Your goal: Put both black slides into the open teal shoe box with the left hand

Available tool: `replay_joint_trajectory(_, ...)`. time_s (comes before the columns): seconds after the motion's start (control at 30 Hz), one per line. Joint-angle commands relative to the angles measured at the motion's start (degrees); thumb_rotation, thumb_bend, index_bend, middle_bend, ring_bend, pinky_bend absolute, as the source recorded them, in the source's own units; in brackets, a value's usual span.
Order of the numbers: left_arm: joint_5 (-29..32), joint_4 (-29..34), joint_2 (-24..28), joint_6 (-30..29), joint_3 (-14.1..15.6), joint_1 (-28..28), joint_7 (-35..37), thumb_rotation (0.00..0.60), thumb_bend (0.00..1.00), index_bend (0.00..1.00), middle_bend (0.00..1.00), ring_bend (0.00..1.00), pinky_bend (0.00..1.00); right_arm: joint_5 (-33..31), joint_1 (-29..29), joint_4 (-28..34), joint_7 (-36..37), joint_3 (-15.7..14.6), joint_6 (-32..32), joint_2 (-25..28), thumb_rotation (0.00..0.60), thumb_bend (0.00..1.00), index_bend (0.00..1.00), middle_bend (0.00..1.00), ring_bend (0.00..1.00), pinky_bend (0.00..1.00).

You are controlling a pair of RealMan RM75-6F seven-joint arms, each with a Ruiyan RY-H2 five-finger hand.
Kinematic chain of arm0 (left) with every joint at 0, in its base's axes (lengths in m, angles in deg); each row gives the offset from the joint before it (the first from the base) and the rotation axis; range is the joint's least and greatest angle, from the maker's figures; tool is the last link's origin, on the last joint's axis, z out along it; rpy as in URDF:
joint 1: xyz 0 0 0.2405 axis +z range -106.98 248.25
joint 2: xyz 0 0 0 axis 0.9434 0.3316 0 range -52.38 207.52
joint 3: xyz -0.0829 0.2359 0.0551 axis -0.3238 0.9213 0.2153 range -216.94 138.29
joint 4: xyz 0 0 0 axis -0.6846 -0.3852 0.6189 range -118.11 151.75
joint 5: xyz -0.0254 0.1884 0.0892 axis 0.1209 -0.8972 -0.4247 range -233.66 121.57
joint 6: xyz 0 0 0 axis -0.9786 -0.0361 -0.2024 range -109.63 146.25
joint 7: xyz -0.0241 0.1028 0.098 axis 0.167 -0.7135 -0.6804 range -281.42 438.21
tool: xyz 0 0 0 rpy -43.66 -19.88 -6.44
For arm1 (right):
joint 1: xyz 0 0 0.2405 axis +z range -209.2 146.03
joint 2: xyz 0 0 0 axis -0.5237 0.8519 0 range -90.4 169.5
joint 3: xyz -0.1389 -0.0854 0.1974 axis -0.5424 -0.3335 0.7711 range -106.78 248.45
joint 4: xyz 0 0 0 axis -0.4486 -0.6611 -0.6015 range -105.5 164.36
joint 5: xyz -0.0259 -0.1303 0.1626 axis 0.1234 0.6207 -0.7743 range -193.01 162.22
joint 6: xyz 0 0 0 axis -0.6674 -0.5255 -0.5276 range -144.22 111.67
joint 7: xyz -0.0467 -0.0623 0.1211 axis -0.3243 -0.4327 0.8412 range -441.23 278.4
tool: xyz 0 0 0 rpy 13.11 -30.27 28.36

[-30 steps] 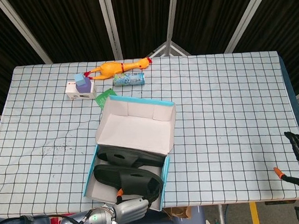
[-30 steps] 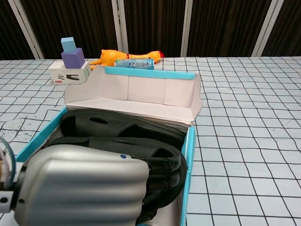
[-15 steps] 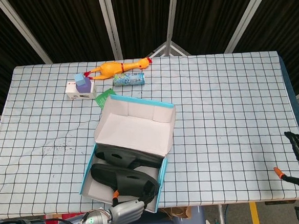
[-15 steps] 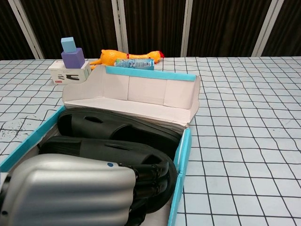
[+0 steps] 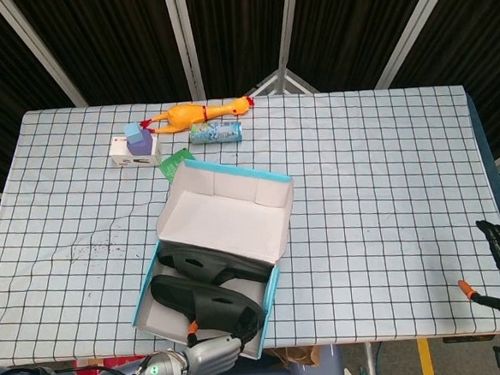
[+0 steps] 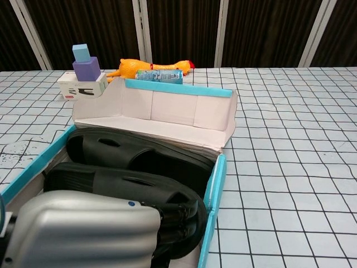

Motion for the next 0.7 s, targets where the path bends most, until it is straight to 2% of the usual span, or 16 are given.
replay_joint_trajectory(0.03, 0.6, -0.5, -0.4, -0.3, 0.4, -0.5, 0.1, 0.600, 0.53, 0.46, 0.58, 0.12, 0.12, 0.0, 0.0, 0.0, 0.1, 0.0, 0.0, 0.0, 0.600, 0.25, 0.05, 0.09, 0.07, 0.04)
replay_joint_trajectory(0.53, 5.1, -1.5, -1.3, -3.0, 4.2, -2.4, 0.3, 0.600, 0.53, 0.46, 0.60, 0.13, 0.12, -0.1, -0.1, 0.1, -0.3, 0.1, -0.2, -0.1, 0.600, 0.25, 0.05, 0.09, 0.07, 0.04)
replay_joint_trajectory(0.7, 6.8, -1.0, -1.6, -5.1, 4.7, -3.0, -0.2, 0.600, 0.53, 0.46, 0.60, 0.13, 0.12, -0.2, -0.2, 0.0, -0.2, 0.1, -0.2, -0.1, 0.600, 0.25, 0.05, 0.09, 0.07, 0.04)
